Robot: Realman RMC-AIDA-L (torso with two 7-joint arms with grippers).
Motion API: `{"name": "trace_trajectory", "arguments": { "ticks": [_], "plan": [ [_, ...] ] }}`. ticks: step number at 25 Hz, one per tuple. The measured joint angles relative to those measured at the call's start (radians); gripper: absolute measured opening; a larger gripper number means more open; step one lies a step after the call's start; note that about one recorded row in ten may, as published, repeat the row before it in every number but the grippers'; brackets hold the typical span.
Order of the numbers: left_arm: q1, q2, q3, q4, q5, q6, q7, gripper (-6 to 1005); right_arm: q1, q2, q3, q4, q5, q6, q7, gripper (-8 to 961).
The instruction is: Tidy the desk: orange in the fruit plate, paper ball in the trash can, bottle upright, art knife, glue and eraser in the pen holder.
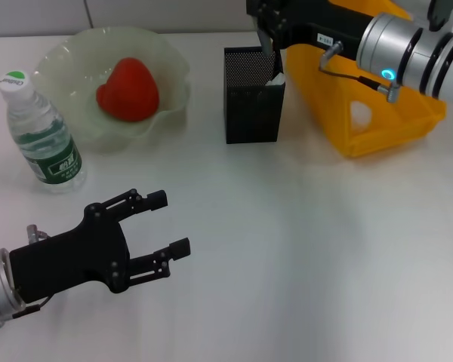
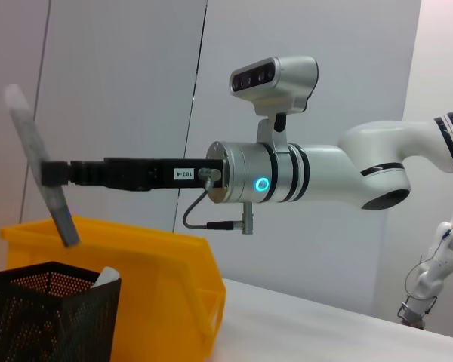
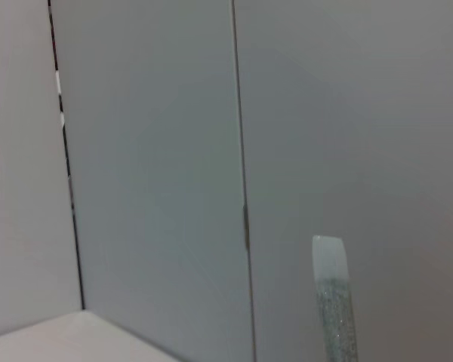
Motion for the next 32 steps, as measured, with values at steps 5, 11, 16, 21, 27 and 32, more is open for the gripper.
{"name": "trace_trajectory", "arguments": {
  "ticks": [5,11,16,21,27,32],
  "plan": [
    [-0.002,0.002,0.000,0.000,0.000,0.000,0.000,802,0.010,0.001,-0.002,0.019,0.034,-0.005,-0.039,130],
    [-0.002,0.003,0.000,0.004,0.000,0.000,0.000,802,0.014,0.001,-0.014,0.023,0.035,-0.016,-0.039,134],
    [-0.003,0.005,0.000,0.007,0.000,0.000,0.000,802,0.008,0.000,-0.024,0.024,0.036,-0.019,-0.016,137],
    [-0.004,0.005,0.000,0.008,0.000,0.000,0.000,802,0.004,0.000,-0.020,0.024,0.037,-0.019,-0.010,278],
    [-0.004,0.005,0.000,0.008,0.000,0.000,0.000,802,-0.004,0.000,-0.019,0.024,0.038,-0.037,0.001,520],
    [-0.004,0.005,0.000,0.007,0.000,0.000,0.000,802,-0.036,-0.004,-0.015,0.016,0.080,-0.090,0.008,640]
  ]
}}
